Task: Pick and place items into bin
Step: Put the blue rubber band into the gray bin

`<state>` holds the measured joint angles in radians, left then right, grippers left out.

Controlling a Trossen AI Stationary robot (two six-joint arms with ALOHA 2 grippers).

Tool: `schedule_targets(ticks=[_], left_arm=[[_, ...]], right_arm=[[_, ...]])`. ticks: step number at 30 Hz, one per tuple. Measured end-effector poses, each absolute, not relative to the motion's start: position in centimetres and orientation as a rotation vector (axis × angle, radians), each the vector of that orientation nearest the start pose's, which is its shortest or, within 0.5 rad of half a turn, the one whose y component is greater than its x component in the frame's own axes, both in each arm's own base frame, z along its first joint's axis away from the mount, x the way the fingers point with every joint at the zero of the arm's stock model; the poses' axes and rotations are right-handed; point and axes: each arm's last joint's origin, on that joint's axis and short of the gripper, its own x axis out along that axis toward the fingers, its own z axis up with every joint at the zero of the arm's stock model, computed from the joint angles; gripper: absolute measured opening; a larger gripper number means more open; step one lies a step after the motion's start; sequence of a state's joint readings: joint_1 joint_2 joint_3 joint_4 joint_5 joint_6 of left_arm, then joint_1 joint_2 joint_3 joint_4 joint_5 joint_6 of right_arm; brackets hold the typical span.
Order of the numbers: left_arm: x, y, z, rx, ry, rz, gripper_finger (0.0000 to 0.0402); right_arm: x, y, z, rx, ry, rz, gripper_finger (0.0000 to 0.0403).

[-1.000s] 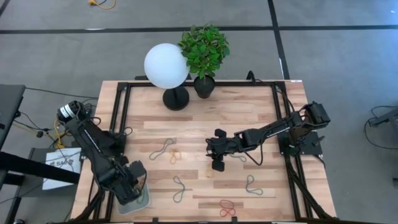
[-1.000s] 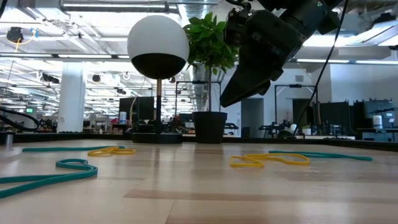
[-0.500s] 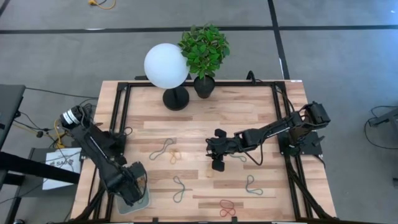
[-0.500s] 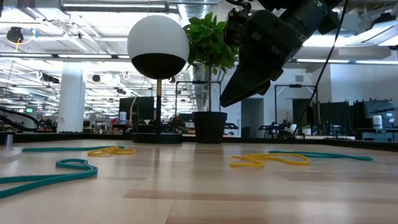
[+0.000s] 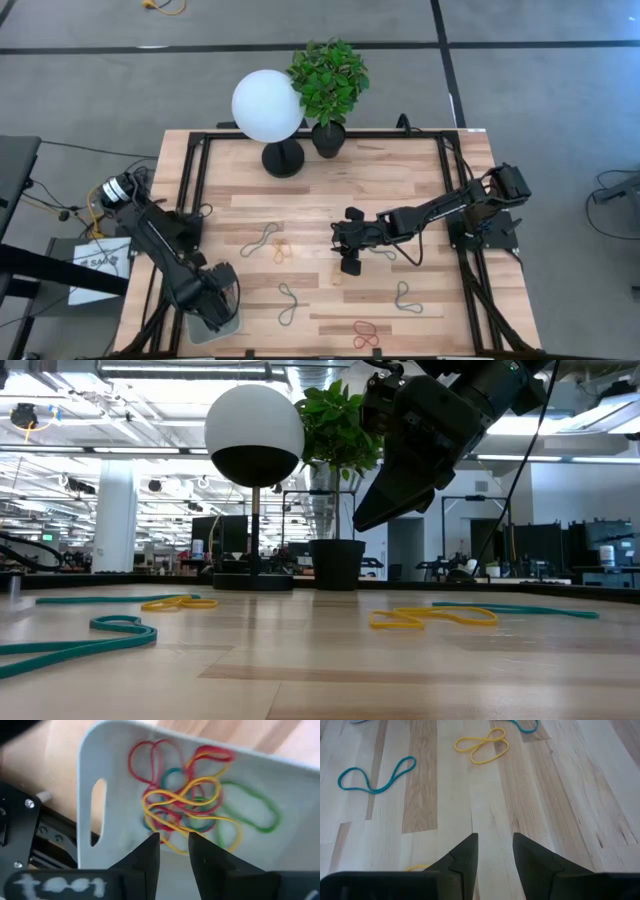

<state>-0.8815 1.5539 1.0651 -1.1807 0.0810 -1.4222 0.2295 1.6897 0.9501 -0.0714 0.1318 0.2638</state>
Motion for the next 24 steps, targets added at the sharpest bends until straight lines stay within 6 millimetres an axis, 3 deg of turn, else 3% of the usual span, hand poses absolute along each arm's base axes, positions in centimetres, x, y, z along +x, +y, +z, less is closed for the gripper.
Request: schedule_targets(ticks=[4,8,12,15,20,24], left_arm=[[16.6,-20.0,23.2,-0.373,1.639,0.386,0.0094],[16.9,-19.7,27.0,-0.275,1.584,0.387,0.0094],[17.2,-18.7,30.4,-0.050,1.379,0.425,0.0094],[17.6,-18.1,32.1,0.151,1.199,0.338,0.0094],[18.1,-16.2,33.9,0.355,1.078,0.303,0.0094],[17.8,-13.4,35.5,0.350,1.058,0.312,0.0094]], right_arm=[[33.1,7.3,17.5,0.103,0.805,-0.013,0.0118],[33.0,7.3,17.6,0.104,0.807,-0.012,0.0118],[32.3,7.2,17.3,0.089,0.882,-0.022,0.0118],[31.3,6.9,17.7,0.133,0.959,-0.064,0.0118],[28.7,6.4,18.2,0.258,1.139,-0.216,0.0118],[27.1,6.1,17.9,0.304,1.271,-0.326,0.0118]])
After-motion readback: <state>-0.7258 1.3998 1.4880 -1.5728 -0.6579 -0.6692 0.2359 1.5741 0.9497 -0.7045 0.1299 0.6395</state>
